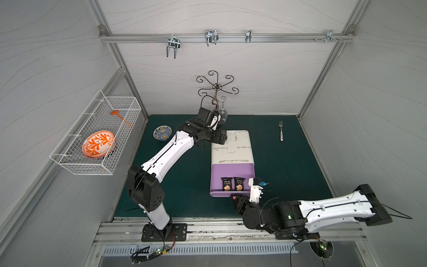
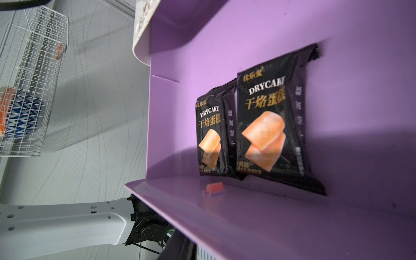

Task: Take the cookies out of the drawer
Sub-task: Open the drawer in the storage box.

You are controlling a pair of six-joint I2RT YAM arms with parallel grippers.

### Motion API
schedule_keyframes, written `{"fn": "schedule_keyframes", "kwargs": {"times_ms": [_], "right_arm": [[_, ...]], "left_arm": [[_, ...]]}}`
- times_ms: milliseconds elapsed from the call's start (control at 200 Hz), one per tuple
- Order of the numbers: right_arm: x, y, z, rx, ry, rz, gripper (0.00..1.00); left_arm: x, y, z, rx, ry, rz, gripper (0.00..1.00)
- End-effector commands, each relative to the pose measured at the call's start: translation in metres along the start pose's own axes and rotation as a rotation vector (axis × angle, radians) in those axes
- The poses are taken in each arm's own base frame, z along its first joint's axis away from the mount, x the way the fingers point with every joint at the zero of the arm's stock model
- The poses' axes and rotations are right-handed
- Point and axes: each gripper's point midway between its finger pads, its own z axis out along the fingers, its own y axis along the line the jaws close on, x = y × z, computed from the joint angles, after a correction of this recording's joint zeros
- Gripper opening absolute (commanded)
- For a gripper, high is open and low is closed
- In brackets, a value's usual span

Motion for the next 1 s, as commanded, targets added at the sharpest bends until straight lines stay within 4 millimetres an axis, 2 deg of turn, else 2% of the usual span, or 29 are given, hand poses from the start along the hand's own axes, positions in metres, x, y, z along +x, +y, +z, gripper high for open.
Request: {"fn": "schedule_keyframes", "kwargs": {"times_ms": [0, 370, 450, 555, 620, 775, 915, 995], "right_arm": [[-0.004, -0.002, -0.004, 0.02, -0.02, -0.006, 0.21], [0.005, -0.013, -0.001, 0.036, 0.012, 0.007, 0.27], [0.006, -0.014, -0.001, 0.039, 0.015, 0.004, 0.35], [0.003, -0.016, -0.003, 0.043, 0.012, 0.001, 0.5], [0.002, -0.019, -0.004, 0.048, 0.011, -0.001, 0.6], [-0.002, -0.02, -0.007, 0.052, 0.005, -0.006, 0.69], [-0.009, -0.021, -0.012, 0.055, -0.002, -0.022, 0.71], [-0.013, -0.024, -0.013, 0.055, -0.006, -0.01, 0.71]], "left_arm": [[0.019, -0.004, 0.004, 0.014, 0.068, -0.021, 0.96], [-0.02, -0.023, -0.048, 0.074, -0.099, -0.058, 1.0], [-0.026, -0.025, -0.063, 0.075, -0.133, -0.071, 1.0], [-0.031, -0.026, -0.085, 0.068, -0.178, -0.087, 1.0], [-0.031, -0.026, -0.097, 0.066, -0.199, -0.104, 1.0], [-0.019, -0.022, -0.119, 0.056, -0.233, -0.149, 1.0], [-0.003, -0.017, -0.132, 0.043, -0.246, -0.193, 1.0], [0.012, -0.013, -0.137, 0.034, -0.242, -0.219, 1.0]]}}
